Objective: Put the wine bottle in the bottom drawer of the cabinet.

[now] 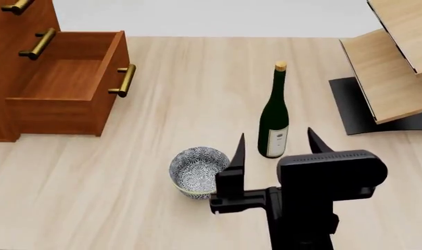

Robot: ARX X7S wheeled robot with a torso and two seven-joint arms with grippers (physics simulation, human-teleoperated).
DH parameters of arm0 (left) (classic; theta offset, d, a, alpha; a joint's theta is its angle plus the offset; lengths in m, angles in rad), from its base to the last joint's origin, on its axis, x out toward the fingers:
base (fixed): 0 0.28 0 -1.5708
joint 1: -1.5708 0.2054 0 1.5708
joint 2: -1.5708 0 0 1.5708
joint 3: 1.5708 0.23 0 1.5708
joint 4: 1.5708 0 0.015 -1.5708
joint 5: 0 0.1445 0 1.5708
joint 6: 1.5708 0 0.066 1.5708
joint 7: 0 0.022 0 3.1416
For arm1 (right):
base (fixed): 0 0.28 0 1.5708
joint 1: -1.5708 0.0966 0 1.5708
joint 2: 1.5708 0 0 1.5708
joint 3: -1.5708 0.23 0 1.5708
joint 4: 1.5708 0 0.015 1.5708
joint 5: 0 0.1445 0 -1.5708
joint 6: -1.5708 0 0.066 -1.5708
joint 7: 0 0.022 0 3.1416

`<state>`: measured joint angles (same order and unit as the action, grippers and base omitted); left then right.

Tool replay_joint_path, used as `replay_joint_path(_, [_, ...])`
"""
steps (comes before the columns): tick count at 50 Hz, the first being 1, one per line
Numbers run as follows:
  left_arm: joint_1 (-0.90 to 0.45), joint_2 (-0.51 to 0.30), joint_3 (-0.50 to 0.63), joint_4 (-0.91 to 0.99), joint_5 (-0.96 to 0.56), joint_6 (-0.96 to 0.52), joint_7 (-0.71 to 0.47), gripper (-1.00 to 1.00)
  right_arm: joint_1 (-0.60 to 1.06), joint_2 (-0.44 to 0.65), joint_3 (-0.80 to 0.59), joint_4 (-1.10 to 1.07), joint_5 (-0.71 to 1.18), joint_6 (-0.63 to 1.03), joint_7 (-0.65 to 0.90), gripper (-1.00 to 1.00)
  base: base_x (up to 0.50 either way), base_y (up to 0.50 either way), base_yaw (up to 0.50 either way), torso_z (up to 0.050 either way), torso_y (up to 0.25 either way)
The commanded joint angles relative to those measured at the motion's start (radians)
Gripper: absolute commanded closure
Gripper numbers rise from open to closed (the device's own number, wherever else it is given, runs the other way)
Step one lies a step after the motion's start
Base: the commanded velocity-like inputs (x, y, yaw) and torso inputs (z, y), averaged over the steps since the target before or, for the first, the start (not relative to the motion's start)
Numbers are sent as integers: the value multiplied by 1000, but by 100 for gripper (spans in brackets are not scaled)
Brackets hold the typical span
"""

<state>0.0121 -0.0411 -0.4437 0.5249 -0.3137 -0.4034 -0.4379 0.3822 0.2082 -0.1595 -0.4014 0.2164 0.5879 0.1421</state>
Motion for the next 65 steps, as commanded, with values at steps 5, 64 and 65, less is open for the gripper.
replay_joint_path(5, [451,37,-259,-115,-386,486,-84,-100,19,9,0,22,19,4,-7,-100,0,0,0,0,0])
replay_joint_path(64, [773,41,-223,-650,-893,1019,60,-100,41,13,2,99,48,-16,24,-100,51,31,0,0,0])
replay_joint_path(65, [773,41,-218,-554,-919,869,44,-100,42,13,2,97,48,-16,25,-100,246,160,0,0,0])
